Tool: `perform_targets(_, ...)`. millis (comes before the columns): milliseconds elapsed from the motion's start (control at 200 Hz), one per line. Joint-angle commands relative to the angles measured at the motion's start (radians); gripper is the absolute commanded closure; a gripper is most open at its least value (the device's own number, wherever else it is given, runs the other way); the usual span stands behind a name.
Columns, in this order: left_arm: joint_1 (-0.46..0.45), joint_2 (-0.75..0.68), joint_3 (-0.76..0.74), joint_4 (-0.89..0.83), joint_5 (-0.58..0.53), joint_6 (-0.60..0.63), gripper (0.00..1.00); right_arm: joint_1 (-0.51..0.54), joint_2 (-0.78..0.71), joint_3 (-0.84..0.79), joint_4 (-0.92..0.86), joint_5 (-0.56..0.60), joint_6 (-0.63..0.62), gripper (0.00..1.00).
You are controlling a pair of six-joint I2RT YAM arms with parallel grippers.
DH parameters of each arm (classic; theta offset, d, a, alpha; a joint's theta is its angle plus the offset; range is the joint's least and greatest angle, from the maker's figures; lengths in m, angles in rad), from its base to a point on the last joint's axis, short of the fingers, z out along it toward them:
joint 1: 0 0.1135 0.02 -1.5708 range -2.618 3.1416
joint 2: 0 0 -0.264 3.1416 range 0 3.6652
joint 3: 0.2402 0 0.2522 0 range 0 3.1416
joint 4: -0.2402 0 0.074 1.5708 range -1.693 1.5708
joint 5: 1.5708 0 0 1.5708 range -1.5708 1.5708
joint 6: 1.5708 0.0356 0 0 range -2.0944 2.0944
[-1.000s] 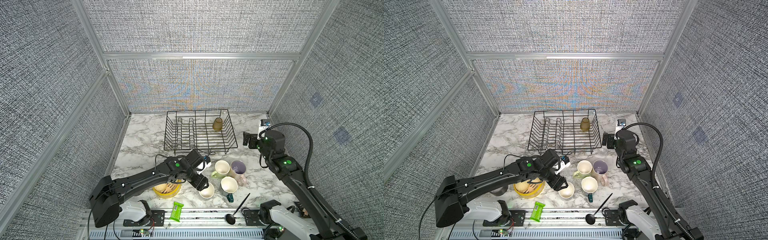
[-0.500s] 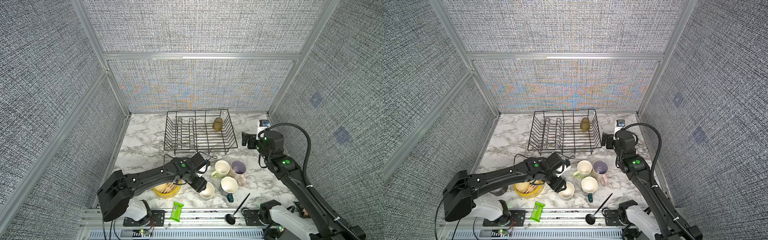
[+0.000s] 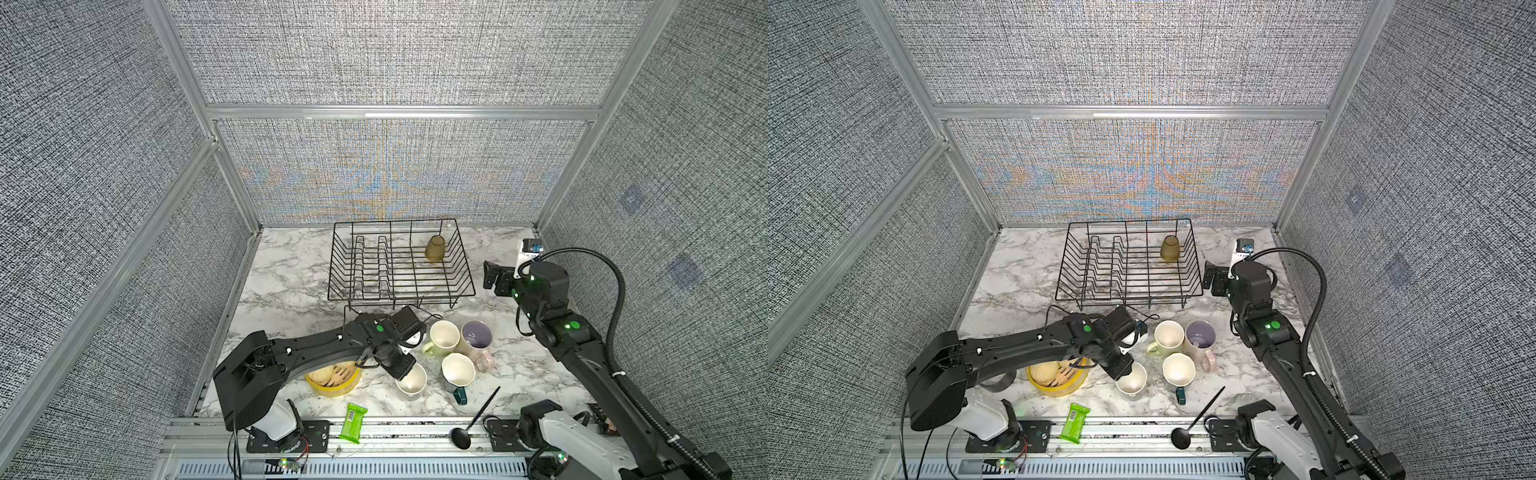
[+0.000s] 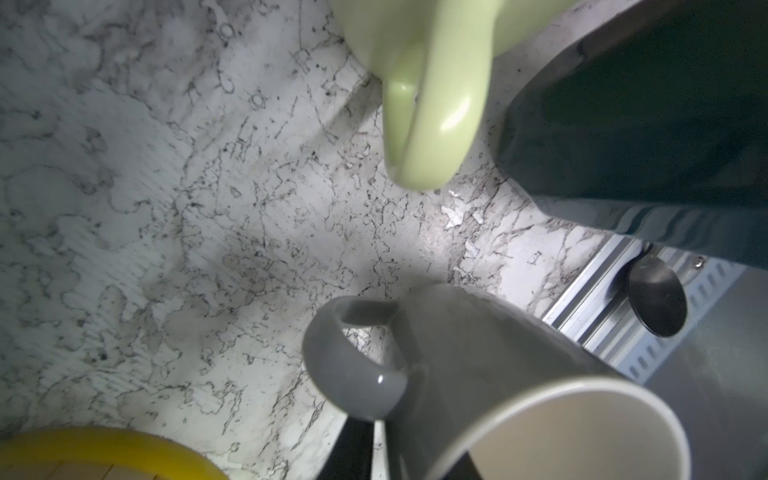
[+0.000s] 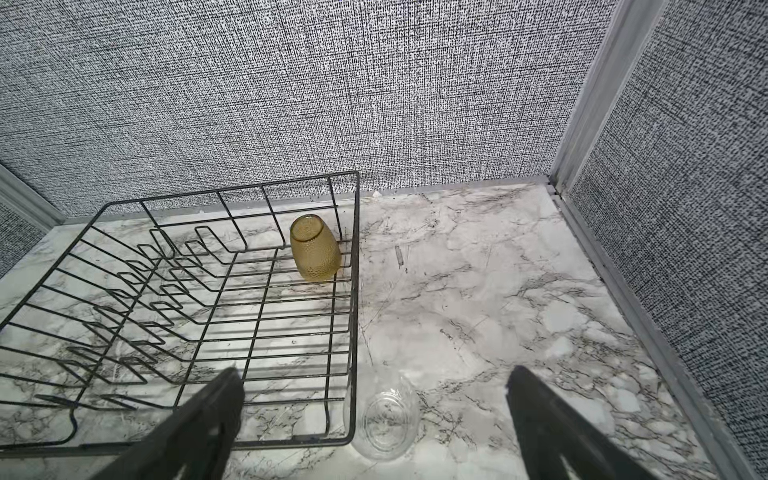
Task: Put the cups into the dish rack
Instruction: 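Lower the left gripper onto the grey mug rim and grasp it, then lift the grey mug with the left gripper while the right gripper approaches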
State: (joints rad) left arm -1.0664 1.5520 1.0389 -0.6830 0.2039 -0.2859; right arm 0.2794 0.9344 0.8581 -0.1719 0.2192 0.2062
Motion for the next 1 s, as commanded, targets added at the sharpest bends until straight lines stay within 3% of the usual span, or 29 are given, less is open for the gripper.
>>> perform_targets(0, 0.0, 0.0, 0.015, -0.04, -0.008, 0.031, 0.88, -0.001, -0.015, -0.011, 0.065, 0.026, 0.028, 0.01)
perform_targets(240, 0.0, -0.059, 0.028, -0.083, -0.049, 0.055, 1.0, -0.002, -0.043, -0.038, 0.104, 0.046, 0.037, 0.01)
perform_targets(440, 0.003, -0.174, 0.04, -0.122, -0.14, 0.084, 1.0, -0.002, -0.046, -0.03, 0.073, 0.028, 0.069, 0.01)
perform_targets(595, 0.039, -0.287, 0.056, -0.098, -0.246, 0.11, 1.0, -0.002, -0.038, -0.007, 0.022, -0.073, 0.133, 0.01)
perform_targets(780, 0.186, -0.412, 0.066, 0.022, -0.206, 0.122, 1.0, -0.002, 0.003, 0.039, -0.013, -0.199, 0.136, 0.01)
perform_targets(995, 0.386, -0.483, 0.048, 0.196, -0.004, 0.046, 1.0, -0.001, 0.033, 0.05, -0.027, -0.395, 0.241, 0.01)
